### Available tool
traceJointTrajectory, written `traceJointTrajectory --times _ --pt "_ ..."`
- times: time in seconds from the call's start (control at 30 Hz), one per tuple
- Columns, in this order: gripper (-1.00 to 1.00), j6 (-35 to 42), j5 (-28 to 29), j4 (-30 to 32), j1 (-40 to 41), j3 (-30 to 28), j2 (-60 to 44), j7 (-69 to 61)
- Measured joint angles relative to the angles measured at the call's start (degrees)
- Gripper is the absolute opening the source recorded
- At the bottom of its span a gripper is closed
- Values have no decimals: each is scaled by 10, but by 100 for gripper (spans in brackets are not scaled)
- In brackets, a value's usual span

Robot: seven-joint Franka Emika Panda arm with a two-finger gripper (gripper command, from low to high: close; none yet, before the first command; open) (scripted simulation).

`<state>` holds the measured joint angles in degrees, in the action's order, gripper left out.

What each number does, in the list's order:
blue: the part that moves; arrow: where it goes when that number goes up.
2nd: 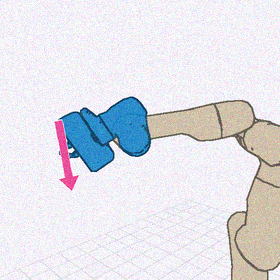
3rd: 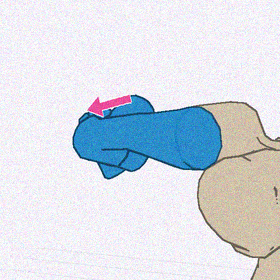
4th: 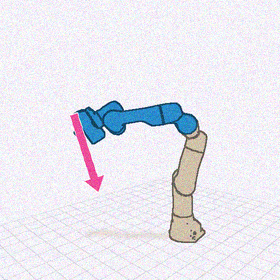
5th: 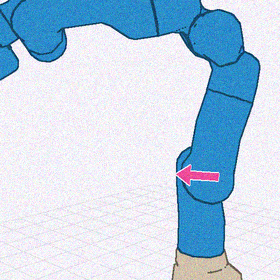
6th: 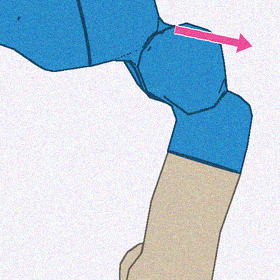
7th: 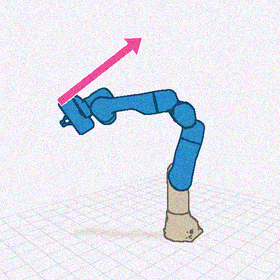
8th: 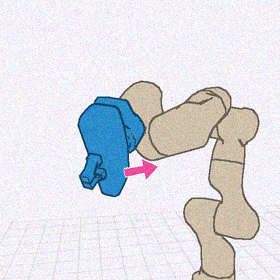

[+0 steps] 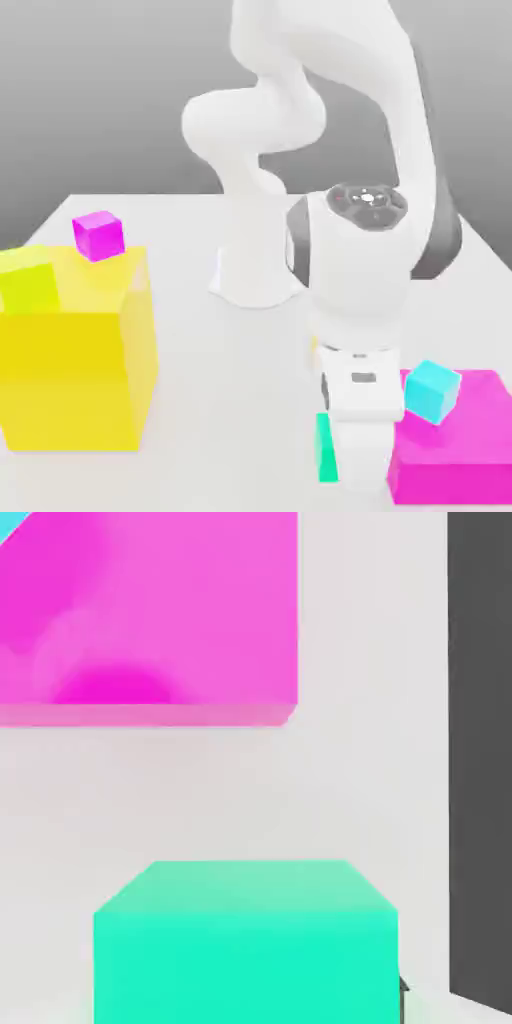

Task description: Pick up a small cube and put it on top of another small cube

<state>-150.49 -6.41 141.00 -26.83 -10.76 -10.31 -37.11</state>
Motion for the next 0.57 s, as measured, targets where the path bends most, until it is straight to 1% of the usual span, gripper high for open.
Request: traceJointTrajectory --times 0.2,0.27,0.33,0.43,0.47,0.57 --pt "-100 86 45 22 -66 33 111 56" --pt "-100 113 63 30 -77 43 148 77" --pt "-100 97 66 38 -81 46 142 82" --pt "-100 38 60 51 -83 45 95 79" --pt "100 25 59 53 -83 45 85 78" --pt "100 25 59 53 -83 45 86 78"
